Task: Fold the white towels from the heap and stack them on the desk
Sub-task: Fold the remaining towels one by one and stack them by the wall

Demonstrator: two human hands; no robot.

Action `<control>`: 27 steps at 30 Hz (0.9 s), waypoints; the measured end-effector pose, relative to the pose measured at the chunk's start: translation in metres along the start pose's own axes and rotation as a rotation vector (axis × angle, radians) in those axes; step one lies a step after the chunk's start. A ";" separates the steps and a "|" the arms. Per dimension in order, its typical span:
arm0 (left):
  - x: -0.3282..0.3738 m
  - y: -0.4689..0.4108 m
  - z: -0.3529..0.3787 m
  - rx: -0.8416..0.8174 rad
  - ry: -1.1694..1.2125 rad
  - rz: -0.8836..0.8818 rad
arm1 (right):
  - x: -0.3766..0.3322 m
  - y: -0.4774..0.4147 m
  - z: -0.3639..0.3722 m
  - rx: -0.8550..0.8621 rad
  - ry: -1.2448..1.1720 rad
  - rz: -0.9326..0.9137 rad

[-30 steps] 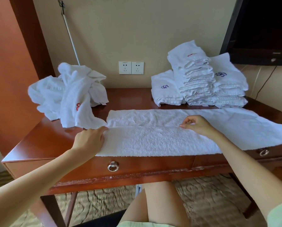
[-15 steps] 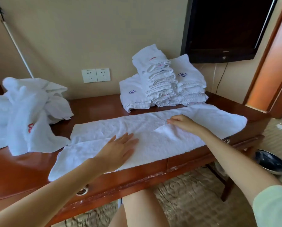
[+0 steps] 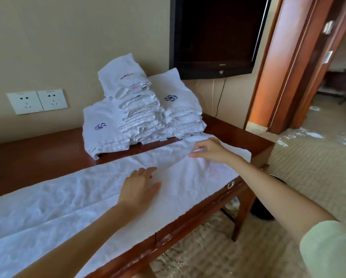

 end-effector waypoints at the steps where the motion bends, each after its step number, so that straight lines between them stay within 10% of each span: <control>1: 0.002 -0.008 0.002 -0.014 0.033 -0.026 | 0.002 0.000 -0.004 0.065 -0.003 -0.023; 6: 0.003 -0.026 0.015 -0.007 0.081 -0.019 | 0.034 0.004 0.006 0.052 0.072 0.011; 15: 0.026 -0.033 0.018 -0.030 0.107 -0.019 | 0.096 0.043 -0.038 0.323 0.349 0.617; 27: 0.069 -0.055 0.055 0.013 0.146 -0.024 | 0.125 0.090 -0.064 0.423 -0.198 0.496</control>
Point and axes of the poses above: each hand's wrist, its own y-axis away from the middle knuckle, its own z-axis out of the palm, x = y × z, the point moved 2 cm from there along -y, towards the middle knuckle, and after that the axes turned 10 degrees about -z, right-handed, at the moved point
